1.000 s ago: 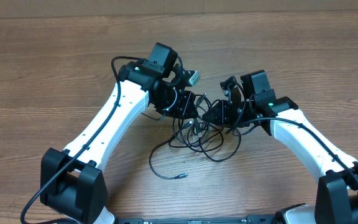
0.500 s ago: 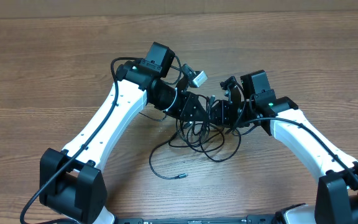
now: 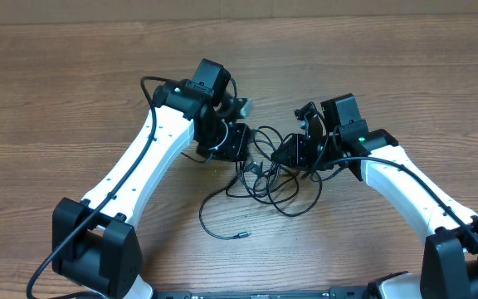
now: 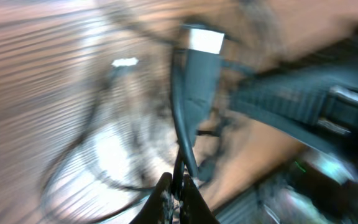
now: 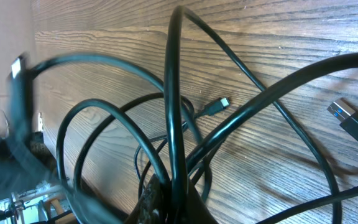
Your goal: Untangle cables
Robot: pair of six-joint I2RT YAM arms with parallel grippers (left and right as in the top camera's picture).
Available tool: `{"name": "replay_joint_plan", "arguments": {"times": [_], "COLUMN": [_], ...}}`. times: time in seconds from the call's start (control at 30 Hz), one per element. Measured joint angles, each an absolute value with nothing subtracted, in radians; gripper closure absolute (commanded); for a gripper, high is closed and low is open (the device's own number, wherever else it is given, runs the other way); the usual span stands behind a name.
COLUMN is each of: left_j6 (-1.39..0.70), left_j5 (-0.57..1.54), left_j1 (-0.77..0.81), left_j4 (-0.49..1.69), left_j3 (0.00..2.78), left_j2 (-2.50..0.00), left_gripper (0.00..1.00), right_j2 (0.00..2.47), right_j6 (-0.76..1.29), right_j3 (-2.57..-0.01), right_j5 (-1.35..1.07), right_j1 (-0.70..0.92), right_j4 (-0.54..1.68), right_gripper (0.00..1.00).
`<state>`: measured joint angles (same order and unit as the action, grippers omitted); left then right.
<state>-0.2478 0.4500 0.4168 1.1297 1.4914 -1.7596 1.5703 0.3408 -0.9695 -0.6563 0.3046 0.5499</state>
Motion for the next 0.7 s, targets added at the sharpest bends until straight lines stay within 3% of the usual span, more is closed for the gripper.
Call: {"name": "replay_joint_plan", "arguments": {"times": [0.17,0.3,0.4,0.5,0.63,0.7], "left_j6": [-0.465,-0.550,-0.461,-0.239,-0.145,-0.159], "left_j5": [0.257,0.265,0.511,0.969,1.110,0.976], "left_j1": [0.389,0.338,0.293,0.251,0.245,0.258], "left_j4": [1.156,1.145,1.045,0.983,1.010,1.080], "left_j3": [1.492,1.513,1.533,1.543,1.552,1.559], "left_j2": [-1.760,-1.760,-1.760,-1.760,-1.758,-1.756], "left_gripper": [0.96,0.96,0.96,0.96,0.96,0.96], "right_j2": [1.570,1.570,1.570,1.570,1.570,1.570], "right_j6": [0.341,0.341,0.341,0.341,0.340,0.341], "right_j3": [-0.970,-0.970,-0.970,-0.970,-0.970,-0.969], "right_j5": [-0.656,-0.655,-0.653,-0.653,-0.648,-0.647], "right_j1": [0.305,0.305,0.305,0.305,0.305,0.305], "right_j4": [0.552,0.554,0.554,0.554,0.560,0.562], "right_gripper": [0.96,0.96,0.96,0.96,0.96,0.96]}}
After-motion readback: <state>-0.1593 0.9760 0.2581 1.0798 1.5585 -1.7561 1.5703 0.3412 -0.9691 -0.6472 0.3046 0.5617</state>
